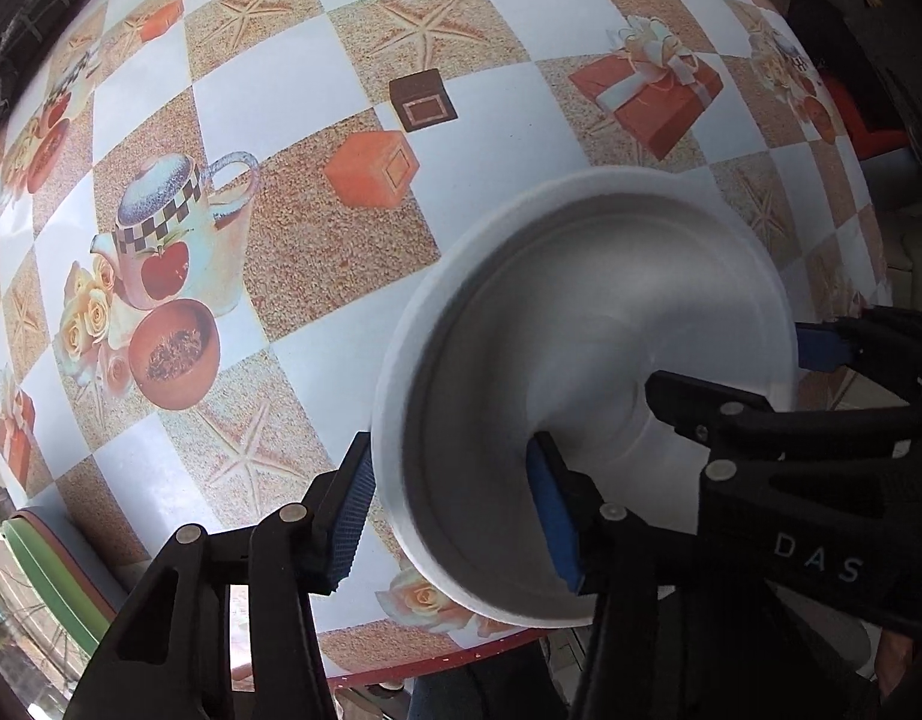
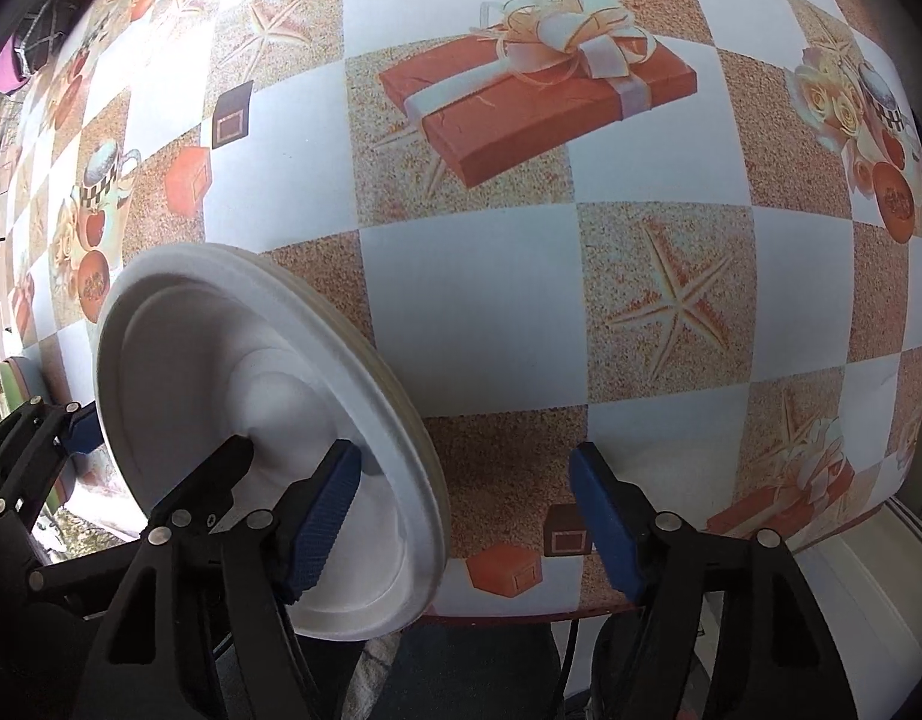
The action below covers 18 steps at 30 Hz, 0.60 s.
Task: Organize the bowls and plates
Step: 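Carry the bowl stack with both grippers toward the plate stack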
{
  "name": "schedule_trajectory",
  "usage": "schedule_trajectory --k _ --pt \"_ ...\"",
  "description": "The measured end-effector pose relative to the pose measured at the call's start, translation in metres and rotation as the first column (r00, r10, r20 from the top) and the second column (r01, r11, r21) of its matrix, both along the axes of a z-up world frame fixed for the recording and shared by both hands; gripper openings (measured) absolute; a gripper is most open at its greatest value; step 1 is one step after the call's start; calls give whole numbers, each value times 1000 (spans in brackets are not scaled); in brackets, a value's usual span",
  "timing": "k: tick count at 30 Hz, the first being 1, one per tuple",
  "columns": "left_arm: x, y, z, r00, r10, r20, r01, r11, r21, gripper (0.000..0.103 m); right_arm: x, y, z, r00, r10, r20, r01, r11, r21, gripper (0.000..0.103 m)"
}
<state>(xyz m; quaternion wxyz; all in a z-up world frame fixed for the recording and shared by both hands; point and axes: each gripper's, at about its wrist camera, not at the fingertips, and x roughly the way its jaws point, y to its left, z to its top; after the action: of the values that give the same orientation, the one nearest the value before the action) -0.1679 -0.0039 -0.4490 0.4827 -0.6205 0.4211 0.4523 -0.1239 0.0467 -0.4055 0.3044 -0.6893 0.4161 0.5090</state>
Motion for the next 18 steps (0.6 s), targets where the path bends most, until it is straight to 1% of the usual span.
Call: schedule_trajectory --k 2,4,6,13,18 --pt "3 1 1 1000 -9 -2 9 1000 0 40 -9 -5 3 999 -9 -50 8 999 -33 31" --pt "0 -1 1 1000 3 14 -3 1000 -2 39 -11 -7 3 999 -34 -38 32 999 -39 31" --pt "-1 -8 3 1000 -1 12 1 1000 -1 38 -14 -9 2 998 -43 -39 40 998 -56 31" --pt "-12 -30 -1 1000 1 14 -1 1000 -16 38 -36 -30 -3 1000 10 -14 -12 995 -98 31" --pt "-29 -45 -4 999 41 21 -41 999 -19 38 -63 -37 -5 998 62 -3 -62 992 -107 31"
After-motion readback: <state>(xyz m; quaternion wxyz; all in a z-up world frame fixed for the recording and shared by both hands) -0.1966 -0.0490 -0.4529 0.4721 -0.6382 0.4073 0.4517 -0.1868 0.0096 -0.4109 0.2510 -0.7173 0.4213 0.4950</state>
